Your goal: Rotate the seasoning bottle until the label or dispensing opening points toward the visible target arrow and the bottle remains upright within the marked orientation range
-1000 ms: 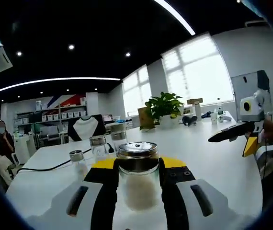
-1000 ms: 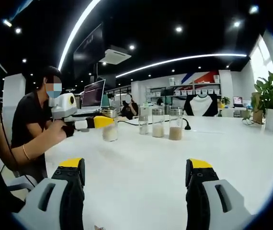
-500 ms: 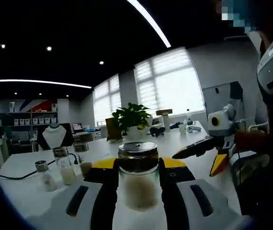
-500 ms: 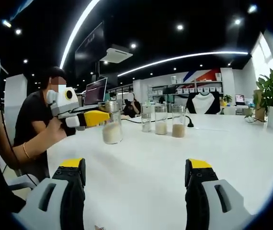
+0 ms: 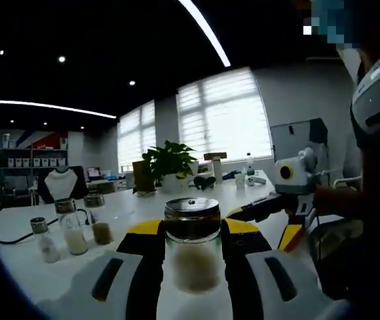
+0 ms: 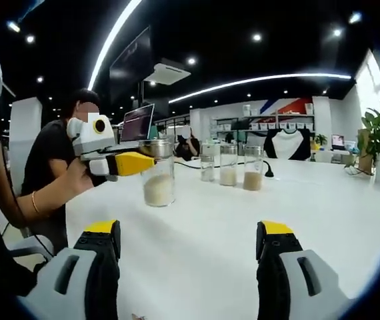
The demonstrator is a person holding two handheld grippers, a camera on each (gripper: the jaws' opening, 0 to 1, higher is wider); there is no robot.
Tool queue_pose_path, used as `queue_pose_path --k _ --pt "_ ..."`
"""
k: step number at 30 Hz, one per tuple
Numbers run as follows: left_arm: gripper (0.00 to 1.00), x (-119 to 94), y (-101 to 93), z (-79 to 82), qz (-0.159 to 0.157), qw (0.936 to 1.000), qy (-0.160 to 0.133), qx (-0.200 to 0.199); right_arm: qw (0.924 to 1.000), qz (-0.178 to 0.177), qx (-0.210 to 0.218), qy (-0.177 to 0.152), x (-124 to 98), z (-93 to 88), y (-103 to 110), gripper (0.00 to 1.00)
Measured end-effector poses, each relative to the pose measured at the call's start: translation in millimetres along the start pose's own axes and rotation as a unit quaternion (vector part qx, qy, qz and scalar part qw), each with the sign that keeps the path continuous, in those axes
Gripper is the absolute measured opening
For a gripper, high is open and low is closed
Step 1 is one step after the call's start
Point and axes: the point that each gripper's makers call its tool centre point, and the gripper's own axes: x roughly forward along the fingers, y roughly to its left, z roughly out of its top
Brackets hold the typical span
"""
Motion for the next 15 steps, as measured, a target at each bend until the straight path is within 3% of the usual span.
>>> queue_pose_path --k 3,4,15 --pt "0.35 2 -5.7 -0.4 -0.014 0.9999 -0.001 -0.004 1.0000 0.003 -0.004 -0.001 1 2.0 0 0.84" --pt "0.35 2 -13.3 -1.8 -0.037 0.9993 0.004 0.001 1.0000 0.003 -0.006 -0.001 1 2.7 0 0.84" --pt "0.35 12 -33.6 -8.5 -0.082 0.9966 0.010 0.003 0.9995 0.021 -0.010 -0.023 8 7.1 8 0.77"
